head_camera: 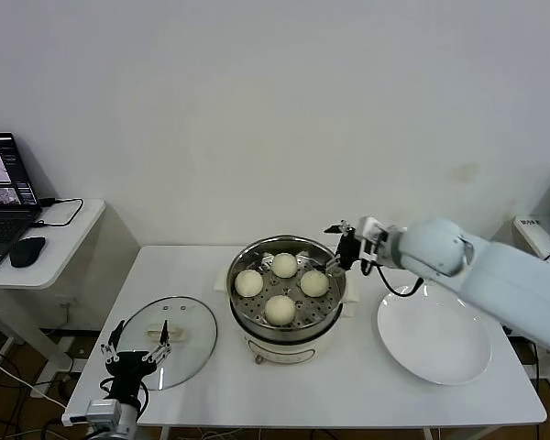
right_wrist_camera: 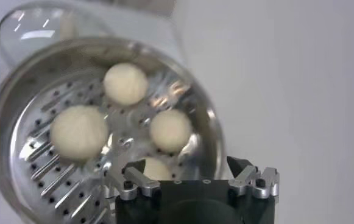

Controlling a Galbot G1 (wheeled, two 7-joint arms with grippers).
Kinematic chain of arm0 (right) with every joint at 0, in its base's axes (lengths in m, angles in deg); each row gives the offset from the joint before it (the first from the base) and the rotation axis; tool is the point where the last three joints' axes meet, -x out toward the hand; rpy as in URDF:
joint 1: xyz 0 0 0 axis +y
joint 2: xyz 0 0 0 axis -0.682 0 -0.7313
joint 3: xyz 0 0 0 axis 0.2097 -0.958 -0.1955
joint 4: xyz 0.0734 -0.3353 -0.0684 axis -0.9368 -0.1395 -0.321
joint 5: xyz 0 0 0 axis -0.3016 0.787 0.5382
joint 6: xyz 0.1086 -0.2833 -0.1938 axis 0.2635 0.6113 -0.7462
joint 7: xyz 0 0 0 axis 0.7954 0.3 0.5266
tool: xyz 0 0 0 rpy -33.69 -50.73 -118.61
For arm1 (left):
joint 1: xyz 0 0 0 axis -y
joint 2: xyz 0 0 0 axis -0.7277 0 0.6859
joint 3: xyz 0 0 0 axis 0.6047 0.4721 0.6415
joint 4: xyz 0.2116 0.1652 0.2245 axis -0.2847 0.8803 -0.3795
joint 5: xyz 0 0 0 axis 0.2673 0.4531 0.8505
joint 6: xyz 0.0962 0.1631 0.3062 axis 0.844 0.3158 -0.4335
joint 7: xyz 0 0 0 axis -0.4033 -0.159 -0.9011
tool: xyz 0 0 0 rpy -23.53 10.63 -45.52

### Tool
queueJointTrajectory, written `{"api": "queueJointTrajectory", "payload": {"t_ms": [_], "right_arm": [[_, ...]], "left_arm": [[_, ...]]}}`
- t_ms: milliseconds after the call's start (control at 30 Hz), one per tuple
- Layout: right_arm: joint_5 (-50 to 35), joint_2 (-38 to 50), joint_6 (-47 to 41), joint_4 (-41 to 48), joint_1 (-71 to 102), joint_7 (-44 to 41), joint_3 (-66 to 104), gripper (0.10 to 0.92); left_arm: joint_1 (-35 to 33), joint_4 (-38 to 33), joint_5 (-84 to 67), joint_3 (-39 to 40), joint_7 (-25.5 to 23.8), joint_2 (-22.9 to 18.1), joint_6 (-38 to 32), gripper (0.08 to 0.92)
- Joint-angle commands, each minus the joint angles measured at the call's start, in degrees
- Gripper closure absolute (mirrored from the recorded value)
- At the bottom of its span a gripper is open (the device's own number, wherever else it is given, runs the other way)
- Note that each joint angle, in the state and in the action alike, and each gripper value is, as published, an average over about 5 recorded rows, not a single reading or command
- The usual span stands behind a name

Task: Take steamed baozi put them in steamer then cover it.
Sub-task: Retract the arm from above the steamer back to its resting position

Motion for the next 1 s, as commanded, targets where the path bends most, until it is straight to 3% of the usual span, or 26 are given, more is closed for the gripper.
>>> {"api": "queueJointTrajectory", "payload": {"t_ms": [33, 233, 433, 733, 867, 1000], "right_arm": [[13.6, -7.7, 27.9, -5.7, 62.7, 11.9, 62.5, 0.203], [20.6, -31.8, 38.8, -3.5, 75.5, 7.5, 81.0, 0.203], [17.9, -43.5, 39.8, -2.5, 82.4, 2.6, 87.9, 0.202], [18.0, -46.6, 39.9, -0.3, 86.6, 4.3, 91.6, 0.202], [19.1, -46.5, 39.8, 0.3, 86.8, 5.9, 93.1, 0.203], [20.0, -46.7, 39.4, 1.4, 85.9, 7.0, 93.1, 0.203]], "left_arm": [[-0.1, 2.7, 5.9, -0.1, -1.0, -0.8, -3.2, 0.177], [0.2, 5.5, 15.4, -0.7, -1.8, -1.5, -8.1, 0.177], [2.0, 11.2, 44.1, -4.2, 2.7, -1.5, -16.6, 0.177], [-2.8, 11.1, 72.9, -9.1, 2.0, 4.0, -14.2, 0.177], [-7.0, 10.3, 80.8, -11.2, 2.3, 5.6, -13.4, 0.177], [-6.9, 12.1, 85.6, -10.9, 2.3, 7.5, -12.7, 0.177]]}}
